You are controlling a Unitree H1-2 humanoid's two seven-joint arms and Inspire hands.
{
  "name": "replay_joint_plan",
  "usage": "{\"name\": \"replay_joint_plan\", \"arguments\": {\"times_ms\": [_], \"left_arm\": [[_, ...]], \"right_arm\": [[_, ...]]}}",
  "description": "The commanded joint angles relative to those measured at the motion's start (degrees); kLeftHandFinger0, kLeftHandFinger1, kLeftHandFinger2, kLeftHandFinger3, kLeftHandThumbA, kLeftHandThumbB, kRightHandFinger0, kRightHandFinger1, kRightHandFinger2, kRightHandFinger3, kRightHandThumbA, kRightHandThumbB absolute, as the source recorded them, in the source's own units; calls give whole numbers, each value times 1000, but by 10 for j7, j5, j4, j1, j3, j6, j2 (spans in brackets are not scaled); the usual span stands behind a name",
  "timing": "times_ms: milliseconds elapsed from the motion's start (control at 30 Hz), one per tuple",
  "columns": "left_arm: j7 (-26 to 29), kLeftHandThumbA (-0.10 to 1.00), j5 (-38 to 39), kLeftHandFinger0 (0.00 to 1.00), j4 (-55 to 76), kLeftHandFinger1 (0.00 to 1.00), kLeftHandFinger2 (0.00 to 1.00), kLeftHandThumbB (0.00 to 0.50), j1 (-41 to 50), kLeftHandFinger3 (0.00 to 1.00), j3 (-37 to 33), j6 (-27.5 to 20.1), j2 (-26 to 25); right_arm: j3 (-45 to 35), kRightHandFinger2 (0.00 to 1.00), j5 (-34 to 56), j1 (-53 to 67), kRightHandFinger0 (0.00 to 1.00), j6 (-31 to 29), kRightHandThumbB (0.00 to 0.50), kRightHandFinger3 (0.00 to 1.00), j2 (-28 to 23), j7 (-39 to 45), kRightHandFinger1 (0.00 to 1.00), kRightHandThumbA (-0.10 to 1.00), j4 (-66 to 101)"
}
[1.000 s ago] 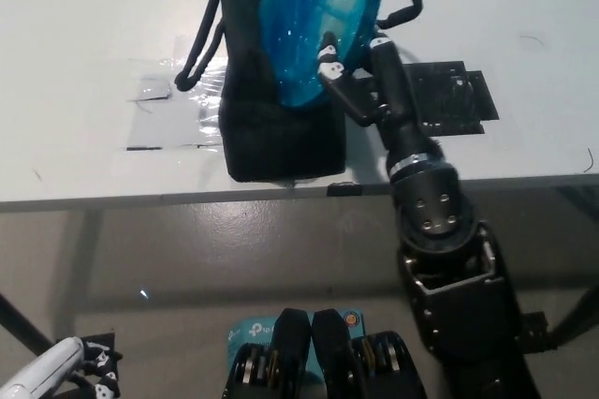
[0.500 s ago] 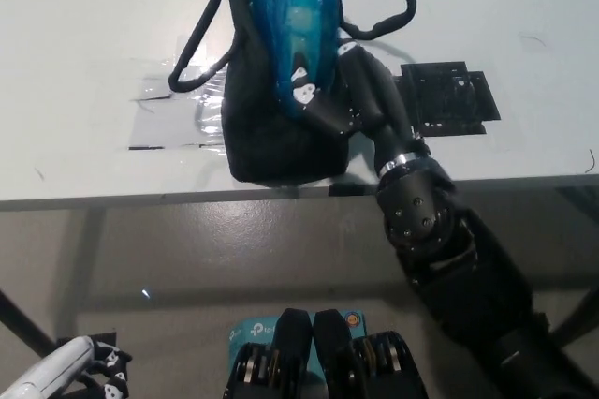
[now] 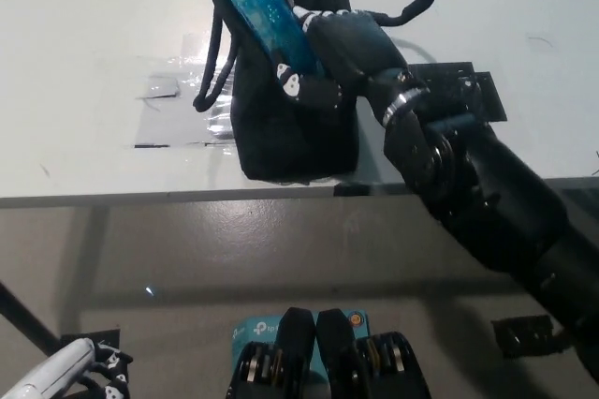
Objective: The robot uses its right hand to pick up a stack of plates kept in the middle of the desk and put it inside a bag kept next to it
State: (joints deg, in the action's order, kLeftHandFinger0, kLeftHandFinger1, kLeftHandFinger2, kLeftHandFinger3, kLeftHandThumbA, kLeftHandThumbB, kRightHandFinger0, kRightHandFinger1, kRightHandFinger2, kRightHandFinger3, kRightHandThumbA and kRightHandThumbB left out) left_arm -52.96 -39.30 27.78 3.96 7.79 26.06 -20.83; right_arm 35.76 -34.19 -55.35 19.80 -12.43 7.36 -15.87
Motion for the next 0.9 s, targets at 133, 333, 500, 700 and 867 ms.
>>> {"name": "replay_joint_plan", "arguments": {"times_ms": [133,333,500,700,867], "left_arm": [[-5,-100,4,676,10,722,782,9,-1,867,7,9,-6],[-16,-100,-6,700,10,749,801,0,2,889,11,9,5],[-8,-100,6,681,9,726,774,2,5,861,7,9,1],[-5,-100,6,659,8,707,757,2,13,846,3,9,5],[2,-100,19,665,10,712,753,0,20,829,4,9,2]], "right_arm": [[-81,389,10,-18,0,61,295,68,39,25,39,-100,-28],[-165,0,1,-1,0,71,340,0,95,28,0,-100,-54],[-234,0,31,-11,0,71,319,0,140,-23,0,-100,-111],[-279,0,65,-5,0,65,314,0,165,-50,0,-100,-125],[-305,0,82,-3,0,63,299,0,184,-70,0,-100,-131]]}}
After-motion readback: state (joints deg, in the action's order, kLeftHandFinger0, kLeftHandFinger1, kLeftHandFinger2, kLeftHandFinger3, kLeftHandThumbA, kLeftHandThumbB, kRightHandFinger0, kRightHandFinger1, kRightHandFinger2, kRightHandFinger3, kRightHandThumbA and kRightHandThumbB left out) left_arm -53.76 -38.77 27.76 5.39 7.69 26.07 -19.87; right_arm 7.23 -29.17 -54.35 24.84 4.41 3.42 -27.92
